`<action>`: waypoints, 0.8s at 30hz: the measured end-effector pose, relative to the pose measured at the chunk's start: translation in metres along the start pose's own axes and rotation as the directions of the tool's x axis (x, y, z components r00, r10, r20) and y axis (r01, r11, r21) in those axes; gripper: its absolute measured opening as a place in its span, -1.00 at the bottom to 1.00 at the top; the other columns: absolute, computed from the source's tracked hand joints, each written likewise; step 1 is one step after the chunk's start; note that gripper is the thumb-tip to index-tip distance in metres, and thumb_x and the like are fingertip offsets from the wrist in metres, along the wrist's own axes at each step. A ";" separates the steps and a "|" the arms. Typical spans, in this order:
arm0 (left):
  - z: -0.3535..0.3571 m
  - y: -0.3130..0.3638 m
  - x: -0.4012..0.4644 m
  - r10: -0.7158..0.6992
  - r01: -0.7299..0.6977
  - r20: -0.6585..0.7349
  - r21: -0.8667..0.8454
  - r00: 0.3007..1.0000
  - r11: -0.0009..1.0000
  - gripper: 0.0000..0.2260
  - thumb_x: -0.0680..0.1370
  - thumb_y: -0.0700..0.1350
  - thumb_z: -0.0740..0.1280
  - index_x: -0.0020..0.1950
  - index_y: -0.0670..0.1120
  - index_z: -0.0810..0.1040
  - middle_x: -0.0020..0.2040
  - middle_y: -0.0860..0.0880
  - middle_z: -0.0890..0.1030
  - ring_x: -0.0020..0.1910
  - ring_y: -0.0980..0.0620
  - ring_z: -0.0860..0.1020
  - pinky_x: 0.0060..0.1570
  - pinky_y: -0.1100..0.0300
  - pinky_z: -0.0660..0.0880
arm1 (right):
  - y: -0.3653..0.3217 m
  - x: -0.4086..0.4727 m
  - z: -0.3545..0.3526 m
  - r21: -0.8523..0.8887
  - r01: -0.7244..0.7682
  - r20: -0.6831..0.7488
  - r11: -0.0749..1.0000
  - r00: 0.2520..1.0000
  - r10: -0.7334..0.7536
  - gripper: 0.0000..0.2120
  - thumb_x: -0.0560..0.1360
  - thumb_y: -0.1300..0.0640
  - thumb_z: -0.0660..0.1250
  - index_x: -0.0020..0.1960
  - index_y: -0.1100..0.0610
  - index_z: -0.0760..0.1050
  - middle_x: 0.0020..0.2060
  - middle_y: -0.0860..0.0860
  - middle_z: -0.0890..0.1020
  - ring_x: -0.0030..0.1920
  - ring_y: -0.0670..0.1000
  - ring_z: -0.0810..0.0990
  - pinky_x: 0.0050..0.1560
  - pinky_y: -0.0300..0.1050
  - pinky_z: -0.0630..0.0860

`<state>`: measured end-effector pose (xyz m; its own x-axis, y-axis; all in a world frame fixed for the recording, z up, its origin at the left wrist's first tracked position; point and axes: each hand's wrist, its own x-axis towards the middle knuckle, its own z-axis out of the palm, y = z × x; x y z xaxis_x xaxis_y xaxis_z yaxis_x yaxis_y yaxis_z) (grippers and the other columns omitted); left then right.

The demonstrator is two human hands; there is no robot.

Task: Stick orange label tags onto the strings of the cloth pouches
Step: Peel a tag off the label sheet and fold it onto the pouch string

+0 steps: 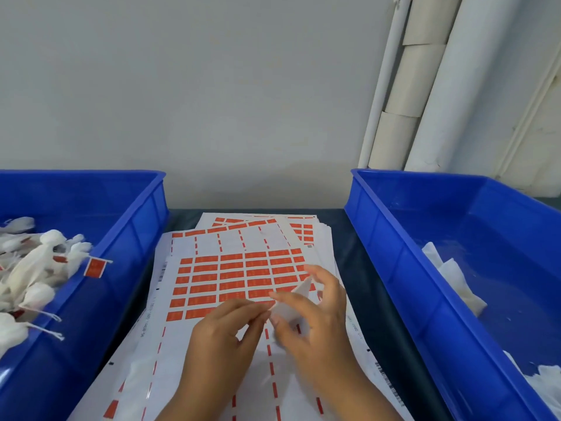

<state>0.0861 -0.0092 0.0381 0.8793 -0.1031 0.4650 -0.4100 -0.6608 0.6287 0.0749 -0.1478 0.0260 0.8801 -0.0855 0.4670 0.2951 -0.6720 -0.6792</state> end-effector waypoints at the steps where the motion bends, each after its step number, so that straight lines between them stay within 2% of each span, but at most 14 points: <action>1: 0.000 0.000 -0.001 0.031 -0.031 -0.016 -0.001 0.999 1.000 -0.81 0.31 -0.19 0.47 -0.10 -0.02 0.69 -0.19 0.17 0.61 -0.34 0.28 0.47 -0.20 0.49 0.37 | 0.002 0.000 0.001 -0.018 0.057 -0.040 0.998 0.998 -0.057 -0.84 0.39 -0.32 0.23 -0.07 -0.37 0.50 0.29 -0.40 0.16 0.33 -0.41 0.03 0.25 -0.36 0.14; 2: 0.000 0.000 -0.001 0.055 -0.055 -0.031 0.004 0.998 0.998 -0.82 0.31 -0.17 0.44 -0.11 -0.03 0.69 -0.20 0.14 0.62 -0.34 0.26 0.47 -0.19 0.48 0.38 | 0.004 0.000 0.002 -0.008 0.086 -0.087 0.996 0.992 -0.086 -0.77 0.39 -0.30 0.25 -0.04 -0.28 0.57 0.31 -0.36 0.19 0.35 -0.40 0.04 0.25 -0.33 0.15; 4: 0.001 0.001 -0.003 0.075 -0.075 -0.039 0.008 0.996 0.997 -0.82 0.33 -0.11 0.35 -0.11 -0.03 0.67 -0.20 0.14 0.62 -0.32 0.25 0.48 -0.18 0.46 0.40 | 0.007 0.002 0.001 0.022 0.100 -0.131 0.995 0.987 -0.096 -0.76 0.38 -0.20 0.34 -0.04 -0.13 0.64 0.26 -0.42 0.24 0.35 -0.37 0.10 0.22 -0.33 0.19; 8: 0.004 0.002 -0.004 -0.009 0.009 -0.007 -0.005 1.000 1.000 -0.78 0.38 0.00 0.22 -0.07 0.04 0.61 -0.18 0.35 0.43 -0.26 0.30 0.46 -0.15 0.46 0.38 | 0.009 0.001 -0.002 0.024 0.097 -0.131 0.995 0.987 -0.093 -0.78 0.37 -0.15 0.38 -0.11 -0.04 0.65 0.22 -0.38 0.27 0.27 -0.19 0.33 0.20 -0.27 0.26; 10: 0.006 0.002 -0.004 -0.056 0.056 -0.048 0.010 0.997 0.998 -0.82 0.41 0.00 0.24 -0.07 0.06 0.58 -0.19 0.37 0.39 -0.25 0.31 0.45 -0.16 0.48 0.34 | 0.008 0.000 -0.004 0.011 0.079 -0.153 0.997 0.985 -0.077 -0.83 0.36 -0.08 0.46 -0.16 0.00 0.64 0.21 -0.29 0.32 0.21 -0.13 0.39 0.19 -0.18 0.34; 12: 0.004 0.004 -0.003 -0.111 0.111 -0.116 -0.003 0.987 0.994 -0.89 0.43 -0.11 0.34 -0.09 0.09 0.55 -0.21 0.38 0.40 -0.25 0.29 0.47 -0.19 0.49 0.33 | 0.007 0.000 -0.006 0.009 0.053 -0.163 0.999 0.985 -0.051 -0.85 0.31 -0.03 0.48 -0.19 0.02 0.61 0.20 -0.21 0.37 0.20 -0.09 0.41 0.19 -0.10 0.39; 14: 0.002 0.004 -0.002 -0.165 0.160 -0.182 -0.043 0.969 0.986 -0.81 0.44 -0.18 0.37 -0.14 0.13 0.50 -0.23 0.38 0.43 -0.26 0.26 0.49 -0.23 0.51 0.30 | 0.006 0.001 -0.008 0.016 0.033 -0.139 0.999 0.990 -0.030 -0.87 0.31 0.01 0.49 -0.20 0.01 0.59 0.21 -0.22 0.39 0.22 -0.10 0.41 0.21 -0.08 0.41; 17: -0.002 0.002 0.001 -0.258 0.228 -0.264 -0.138 0.929 0.964 -0.82 0.46 -0.14 0.35 -0.17 0.17 0.48 -0.24 0.36 0.47 -0.24 0.29 0.49 -0.24 0.51 0.27 | 0.004 0.001 -0.008 0.021 0.008 -0.062 1.000 0.998 -0.007 -0.79 0.33 0.06 0.52 -0.22 -0.12 0.50 0.14 -0.42 0.30 0.17 -0.25 0.37 0.22 -0.23 0.33; 20: -0.004 -0.002 0.003 -0.305 0.255 -0.306 -0.192 0.902 0.948 -0.88 0.47 -0.10 0.32 -0.16 0.15 0.50 -0.23 0.36 0.47 -0.22 0.28 0.49 -0.24 0.48 0.27 | -0.001 0.000 -0.004 0.078 -0.054 0.070 0.995 0.996 0.049 -0.84 0.35 -0.05 0.41 -0.25 -0.21 0.42 0.04 -0.52 0.38 0.13 -0.37 0.40 0.12 -0.50 0.23; 22: -0.002 -0.003 0.004 -0.338 0.279 -0.300 -0.223 0.892 0.934 -0.88 0.47 -0.09 0.32 -0.16 0.15 0.50 -0.23 0.33 0.49 -0.21 0.25 0.50 -0.25 0.46 0.28 | -0.001 0.000 -0.002 0.133 -0.140 0.180 0.981 0.977 0.115 -0.93 0.42 -0.06 0.32 -0.22 -0.15 0.44 -0.10 -0.58 0.48 0.07 -0.49 0.40 -0.16 -0.65 0.29; 24: 0.000 -0.004 0.005 -0.375 0.307 -0.281 -0.257 0.883 0.916 -0.86 0.48 -0.08 0.32 -0.16 0.18 0.48 -0.23 0.31 0.51 -0.21 0.24 0.50 -0.25 0.45 0.29 | -0.002 -0.001 -0.003 0.179 -0.244 0.323 0.953 0.930 0.177 -0.92 0.49 -0.04 0.26 -0.17 -0.09 0.45 -0.17 -0.55 0.52 -0.03 -0.52 0.42 -0.35 -0.63 0.33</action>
<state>0.0917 -0.0072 0.0379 0.8624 0.3655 0.3503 -0.1678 -0.4464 0.8790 0.0726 -0.1488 0.0282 0.9906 0.0394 0.1308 0.1333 -0.4880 -0.8626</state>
